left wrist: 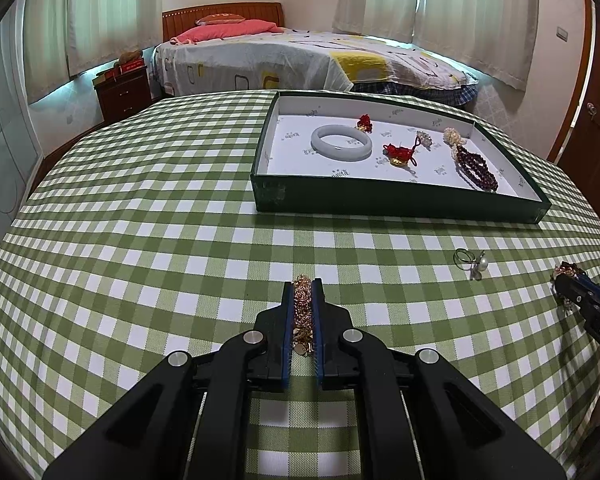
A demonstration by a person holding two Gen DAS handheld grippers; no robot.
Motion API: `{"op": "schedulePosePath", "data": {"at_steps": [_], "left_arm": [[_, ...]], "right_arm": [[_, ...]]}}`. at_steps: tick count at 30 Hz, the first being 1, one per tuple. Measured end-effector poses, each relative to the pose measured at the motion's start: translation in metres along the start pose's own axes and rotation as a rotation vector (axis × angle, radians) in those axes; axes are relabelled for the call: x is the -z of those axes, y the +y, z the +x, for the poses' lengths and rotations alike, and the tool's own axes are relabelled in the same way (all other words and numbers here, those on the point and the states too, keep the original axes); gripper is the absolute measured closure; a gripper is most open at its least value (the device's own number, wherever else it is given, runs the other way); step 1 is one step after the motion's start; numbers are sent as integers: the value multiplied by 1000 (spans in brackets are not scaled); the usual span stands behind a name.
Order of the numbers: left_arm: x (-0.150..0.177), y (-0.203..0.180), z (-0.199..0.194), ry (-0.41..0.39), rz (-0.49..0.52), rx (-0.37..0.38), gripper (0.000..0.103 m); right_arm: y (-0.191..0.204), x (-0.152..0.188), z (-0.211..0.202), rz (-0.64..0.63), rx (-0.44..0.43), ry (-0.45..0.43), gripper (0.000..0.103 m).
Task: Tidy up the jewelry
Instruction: 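Carry the chain and brooch over the tray with both tools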
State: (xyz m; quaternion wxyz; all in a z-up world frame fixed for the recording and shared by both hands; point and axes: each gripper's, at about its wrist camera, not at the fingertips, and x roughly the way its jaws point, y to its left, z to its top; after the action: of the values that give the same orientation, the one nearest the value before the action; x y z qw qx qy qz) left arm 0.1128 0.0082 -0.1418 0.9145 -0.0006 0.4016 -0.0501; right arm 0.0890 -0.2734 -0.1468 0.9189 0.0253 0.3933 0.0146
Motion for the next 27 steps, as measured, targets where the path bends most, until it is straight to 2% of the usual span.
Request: {"op": "schedulePosePath", "data": {"at_steps": [16,27], "left_arm": [[-21,-5,-26,-63,-6,24,94],[-77,-21,-44,-187,-3,93,94]], "right_arm": [[19,-36,-30,-2,-102,-109,80],[40,-85,-41,-33,-167,-213,80]]}}
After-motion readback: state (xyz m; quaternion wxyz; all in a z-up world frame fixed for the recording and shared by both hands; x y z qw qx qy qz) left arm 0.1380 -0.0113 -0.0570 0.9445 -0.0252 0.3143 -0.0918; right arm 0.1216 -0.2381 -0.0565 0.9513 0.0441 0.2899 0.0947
